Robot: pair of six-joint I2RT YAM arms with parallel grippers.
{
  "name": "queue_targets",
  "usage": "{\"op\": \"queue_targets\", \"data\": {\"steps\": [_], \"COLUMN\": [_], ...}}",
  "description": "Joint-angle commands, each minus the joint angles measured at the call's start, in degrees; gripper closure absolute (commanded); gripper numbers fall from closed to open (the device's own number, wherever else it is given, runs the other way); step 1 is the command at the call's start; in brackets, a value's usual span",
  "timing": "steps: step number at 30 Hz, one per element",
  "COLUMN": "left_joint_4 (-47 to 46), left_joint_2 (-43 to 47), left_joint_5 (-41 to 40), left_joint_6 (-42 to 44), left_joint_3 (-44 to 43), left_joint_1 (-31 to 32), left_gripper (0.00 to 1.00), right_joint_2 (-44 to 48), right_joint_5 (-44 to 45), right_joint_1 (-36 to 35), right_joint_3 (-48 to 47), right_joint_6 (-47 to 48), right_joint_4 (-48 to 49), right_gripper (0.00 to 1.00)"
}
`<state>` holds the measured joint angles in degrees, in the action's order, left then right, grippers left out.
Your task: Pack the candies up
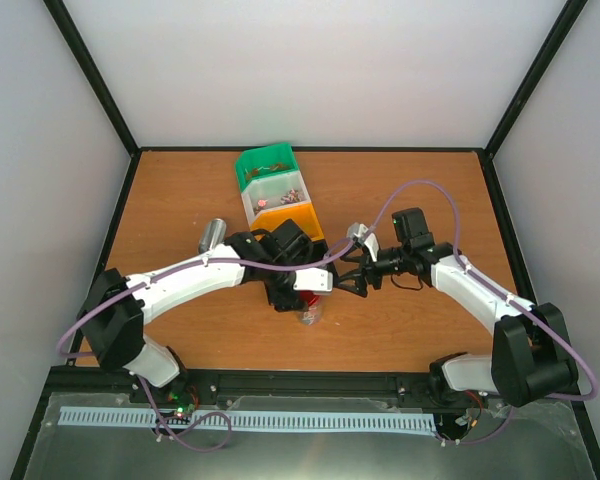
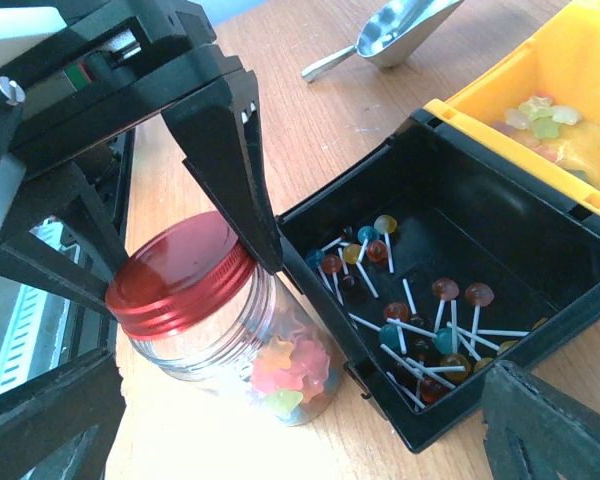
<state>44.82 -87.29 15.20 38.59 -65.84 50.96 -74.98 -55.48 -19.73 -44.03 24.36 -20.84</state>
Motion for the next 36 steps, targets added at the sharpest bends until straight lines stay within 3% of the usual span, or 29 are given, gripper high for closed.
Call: {"op": "queue_targets", "data": {"steps": [1,14,22,36], "left_joint_4": [0.0,3.2,3.1,1.4], "left_joint_2": [-1.1,-1.9,-2.2,-2.5], "left_joint_5": [0.3,0.8,0.5,-0.8], "left_joint_6": [-0.7,-1.1,-1.2,-2.7], "left_joint_3": [-2.5,-5.3,-5.7,-5.5], "left_joint_1": [0.6,0.6,0.7,0.7], "left_gripper": [0.27,0.28,0.28,0.28], "right_joint_2": [1.2,-0.6,-3.2,-8.7], "right_joint_5": [0.7,1.3,2.3,-2.4], "right_joint_1": [-0.8,-2.0,-4.4,-5.1], "right_joint_3": [1.1,1.3,-1.1,-6.4], "right_joint_6": [-0.8,-2.8,-10.5,-13.7], "right_joint_4": [1.4,3.3,5.7,1.4], "right_gripper": [0.04,0.04,0.00,0.00]}}
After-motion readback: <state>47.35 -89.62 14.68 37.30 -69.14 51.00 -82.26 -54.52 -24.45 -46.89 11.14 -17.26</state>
